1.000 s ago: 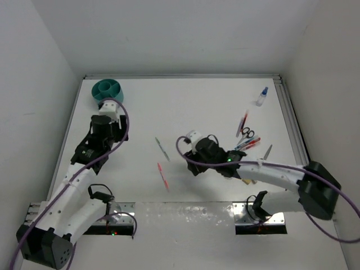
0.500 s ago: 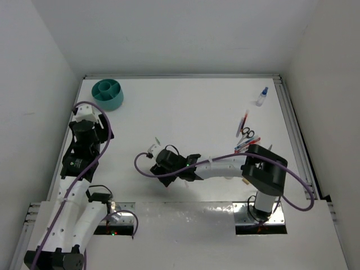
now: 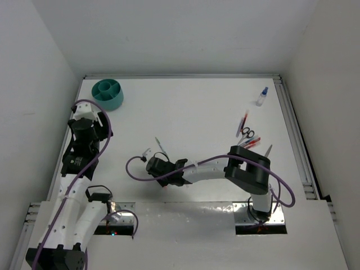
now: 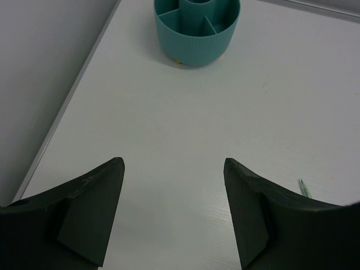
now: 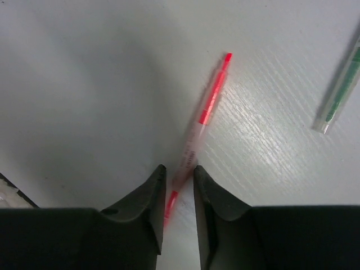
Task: Sort the stationery into containers
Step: Pick up the pen from the center of the board.
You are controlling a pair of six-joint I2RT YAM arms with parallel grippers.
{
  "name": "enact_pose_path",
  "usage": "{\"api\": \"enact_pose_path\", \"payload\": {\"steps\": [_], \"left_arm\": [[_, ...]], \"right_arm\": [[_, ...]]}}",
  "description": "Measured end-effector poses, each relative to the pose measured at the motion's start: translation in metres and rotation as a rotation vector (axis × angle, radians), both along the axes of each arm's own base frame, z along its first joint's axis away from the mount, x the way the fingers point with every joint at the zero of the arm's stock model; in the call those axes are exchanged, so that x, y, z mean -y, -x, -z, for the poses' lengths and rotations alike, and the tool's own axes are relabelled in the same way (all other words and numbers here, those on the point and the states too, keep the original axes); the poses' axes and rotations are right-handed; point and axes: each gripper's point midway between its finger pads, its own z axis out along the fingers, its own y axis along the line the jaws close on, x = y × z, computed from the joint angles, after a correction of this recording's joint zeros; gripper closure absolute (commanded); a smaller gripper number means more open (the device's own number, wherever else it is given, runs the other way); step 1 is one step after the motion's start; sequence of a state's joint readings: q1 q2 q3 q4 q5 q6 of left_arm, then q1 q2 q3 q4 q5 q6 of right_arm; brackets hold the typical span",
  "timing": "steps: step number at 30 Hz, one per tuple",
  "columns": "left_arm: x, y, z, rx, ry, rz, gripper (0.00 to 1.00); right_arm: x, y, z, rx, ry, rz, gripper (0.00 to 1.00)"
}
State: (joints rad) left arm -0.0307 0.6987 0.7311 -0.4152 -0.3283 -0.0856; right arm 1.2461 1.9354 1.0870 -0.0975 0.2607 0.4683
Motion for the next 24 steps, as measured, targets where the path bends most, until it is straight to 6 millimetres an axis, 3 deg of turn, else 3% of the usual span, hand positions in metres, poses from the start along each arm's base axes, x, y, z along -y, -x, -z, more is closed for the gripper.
{"api": "enact_pose_path", "payload": {"steps": [5, 12, 14, 20, 22, 24], "left_arm": [[0.002, -0.003, -0.005, 0.022, 0.003, 0.011, 0.31], [0.017, -0.006, -0.008, 0.035, 0.008, 0.109, 0.31], [0.026, -0.008, -0.009, 0.036, 0.009, 0.168, 0.34], [0.070, -0.011, -0.008, 0.028, -0.002, 0.457, 0.42], [0.089, -0.011, -0.002, -0.004, 0.008, 0.562, 0.45], [0.106, -0.012, 0.005, -0.049, 0.022, 0.653, 0.46]], "right_arm": [[0.001, 0.001, 0.001, -0.013, -0.009, 0.025, 1.00], [0.021, 0.006, -0.006, -0.014, 0.047, -0.004, 1.00], [0.029, 0.006, -0.021, -0.009, 0.053, -0.024, 1.00], [0.052, -0.019, -0.104, 0.040, -0.070, 0.010, 1.00], [0.075, -0.030, -0.120, 0.055, -0.099, 0.061, 1.00], [0.108, -0.035, -0.119, 0.051, -0.081, 0.124, 1.00]]}}
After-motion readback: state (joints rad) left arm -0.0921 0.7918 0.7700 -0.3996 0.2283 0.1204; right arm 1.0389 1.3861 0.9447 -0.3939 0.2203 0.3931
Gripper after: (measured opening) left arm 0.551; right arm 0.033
